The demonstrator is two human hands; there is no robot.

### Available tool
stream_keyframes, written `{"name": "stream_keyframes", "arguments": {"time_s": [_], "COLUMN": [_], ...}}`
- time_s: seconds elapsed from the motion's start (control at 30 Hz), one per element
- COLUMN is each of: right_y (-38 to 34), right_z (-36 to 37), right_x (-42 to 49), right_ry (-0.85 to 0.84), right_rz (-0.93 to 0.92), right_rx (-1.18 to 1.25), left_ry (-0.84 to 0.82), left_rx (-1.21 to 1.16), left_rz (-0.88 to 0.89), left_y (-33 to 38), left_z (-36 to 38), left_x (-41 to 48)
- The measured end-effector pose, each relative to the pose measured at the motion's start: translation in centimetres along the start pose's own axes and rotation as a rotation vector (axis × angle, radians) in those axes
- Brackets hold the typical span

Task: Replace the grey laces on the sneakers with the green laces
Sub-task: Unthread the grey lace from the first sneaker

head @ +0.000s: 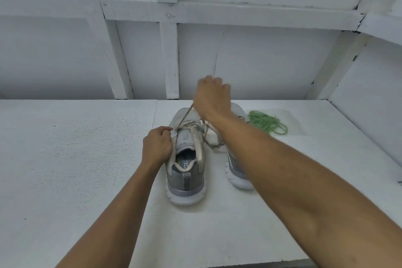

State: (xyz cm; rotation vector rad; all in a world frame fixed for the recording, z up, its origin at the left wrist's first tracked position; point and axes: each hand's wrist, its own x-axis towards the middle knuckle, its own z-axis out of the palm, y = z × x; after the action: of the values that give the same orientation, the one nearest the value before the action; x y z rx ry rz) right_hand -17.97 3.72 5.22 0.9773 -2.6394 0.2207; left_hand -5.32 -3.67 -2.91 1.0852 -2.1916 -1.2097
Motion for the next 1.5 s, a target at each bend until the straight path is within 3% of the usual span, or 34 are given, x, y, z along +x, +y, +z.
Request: {"name": "stream_keyframes", "arguments": {"time_s": [0.1,0.33,0.63,0.9,1.13,1.27,1.37,1.5], "right_y": [2.9,-1.7,-1.7,-1.7,2.0,0.4,-1.9,-2.9], "right_z": [-1.3,2.9,2.9,2.4,-0.1,1.0,2.7,3.9], "right_x": [1.6,-2.2,-2.4,-2.7,0.4,-0.5,-1.8,-2.9], "right_ry": [0.080,-0.387,-0.484,-0.303,0.011,-0.211,-0.437,-0.312], "right_rz": [0.085,-0.194,-0.141,-0.142,0.094,-0.029,-0.155,-0.146], "right_rx": [0.010,0.174,0.110,0.086,0.168,0.241,0.127,0.030], "left_ry": [0.004,0.004,0.013,0.012,0.020,0.022,0.021,0.027], "left_rx": [0.000,0.002,-0.014,-0.010,-0.021,-0.013,-0.003,0.000], "left_rz": [-0.004,0.004,-0.002,0.003,-0.011,-0.014,0.004,0.015], "left_y": [0.0,0.0,-0.1,0.0,-0.1,-0.1,-0.2,-0.2], "left_z": [0.1,0.1,0.2,0.1,0.1,0.3,0.2,0.3], "left_x": [0.0,0.0,0.0,-0.1,-0.1,0.0,0.0,0.0]}}
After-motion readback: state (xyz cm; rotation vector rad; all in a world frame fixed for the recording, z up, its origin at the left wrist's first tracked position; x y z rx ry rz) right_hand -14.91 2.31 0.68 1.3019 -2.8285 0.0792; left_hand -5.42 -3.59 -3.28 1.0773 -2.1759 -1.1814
